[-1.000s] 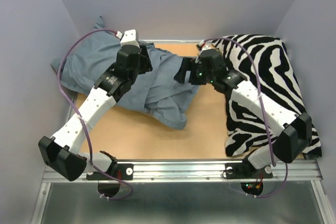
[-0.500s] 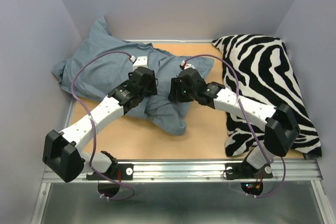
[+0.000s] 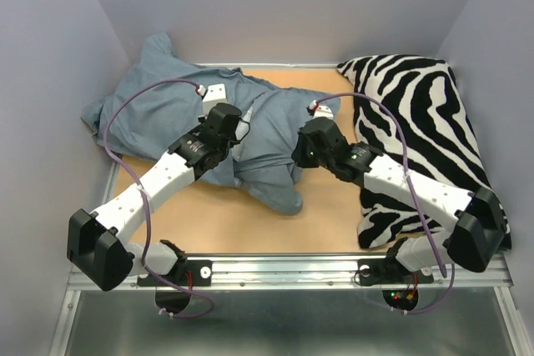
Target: Remove the pillowcase from the pillow
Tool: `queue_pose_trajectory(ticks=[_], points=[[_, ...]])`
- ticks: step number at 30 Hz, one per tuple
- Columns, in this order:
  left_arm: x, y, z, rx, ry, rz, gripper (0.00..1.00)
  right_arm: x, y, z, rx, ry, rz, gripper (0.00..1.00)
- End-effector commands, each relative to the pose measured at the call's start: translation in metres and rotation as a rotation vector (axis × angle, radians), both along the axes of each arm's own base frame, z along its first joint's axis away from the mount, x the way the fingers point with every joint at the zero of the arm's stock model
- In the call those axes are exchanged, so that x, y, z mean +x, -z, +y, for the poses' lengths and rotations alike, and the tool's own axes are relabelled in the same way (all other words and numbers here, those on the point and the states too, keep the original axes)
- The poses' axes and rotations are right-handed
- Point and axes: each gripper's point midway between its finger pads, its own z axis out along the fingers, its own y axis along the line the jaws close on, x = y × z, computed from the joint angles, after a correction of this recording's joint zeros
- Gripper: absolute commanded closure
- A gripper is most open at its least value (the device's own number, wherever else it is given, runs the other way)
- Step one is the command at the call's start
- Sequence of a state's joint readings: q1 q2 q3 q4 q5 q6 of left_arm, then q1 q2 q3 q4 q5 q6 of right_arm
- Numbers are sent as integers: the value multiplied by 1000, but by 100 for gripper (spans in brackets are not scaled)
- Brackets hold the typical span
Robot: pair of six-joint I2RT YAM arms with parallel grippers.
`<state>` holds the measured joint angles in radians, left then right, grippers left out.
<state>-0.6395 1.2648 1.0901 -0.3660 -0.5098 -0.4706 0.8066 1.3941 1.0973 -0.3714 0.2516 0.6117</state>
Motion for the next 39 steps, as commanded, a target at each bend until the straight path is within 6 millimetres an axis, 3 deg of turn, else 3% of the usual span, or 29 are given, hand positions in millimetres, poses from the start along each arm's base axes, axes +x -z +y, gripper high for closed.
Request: queue_pose_trajectory(ticks=[1, 4, 5, 7, 10, 13, 16, 20, 21, 24, 27, 29, 30, 31, 33, 38, 39], points=[[4, -45, 16, -28, -72, -113, 91, -6, -6, -31, -43, 82, -38, 86], [12, -40, 34, -22, -115, -101, 96, -12, 3, -48, -92, 121, -28, 91], [14, -32, 32, -44, -94, -80, 97, -18, 17, -56, -116, 134, -1, 94], [19, -16, 50, -57, -125, -54, 100, -22, 27, -67, -131, 161, 13, 95], [27, -8, 64, -99, -149, -55, 100, -37, 64, -83, -149, 189, 104, 96], [33, 12, 52, -148, -101, -12, 100, -49, 94, -83, -147, 188, 172, 96], [31, 28, 37, -166, -47, 31, 100, -59, 109, -73, -98, 143, 219, 94], [18, 49, 14, -172, -2, 63, 100, -57, 97, -55, -23, 71, 197, 78], [13, 53, 5, -171, 18, 69, 100, -56, 91, -54, -30, 49, 178, 67], [3, 63, -8, -177, 38, 86, 100, -51, 55, -44, 27, 8, 113, 45], [-1, 66, -15, -189, 38, 84, 100, -47, 8, -35, 86, -30, 55, 32], [-2, 65, -18, -198, 42, 83, 100, -45, -19, -27, 108, -48, 26, 27], [-3, 66, -20, -200, 44, 85, 100, -47, -15, -28, 96, -48, 35, 26], [-3, 66, -21, -203, 46, 86, 100, -41, -33, -25, 109, -35, 4, 25], [-3, 66, -24, -210, 51, 87, 100, -37, -45, -19, 104, -20, -8, 24], [-3, 66, -31, -220, 62, 88, 100, -22, -40, -16, 55, 37, -12, 19], [-3, 68, -32, -220, 67, 91, 100, -18, -25, -13, 15, 41, 14, 18]])
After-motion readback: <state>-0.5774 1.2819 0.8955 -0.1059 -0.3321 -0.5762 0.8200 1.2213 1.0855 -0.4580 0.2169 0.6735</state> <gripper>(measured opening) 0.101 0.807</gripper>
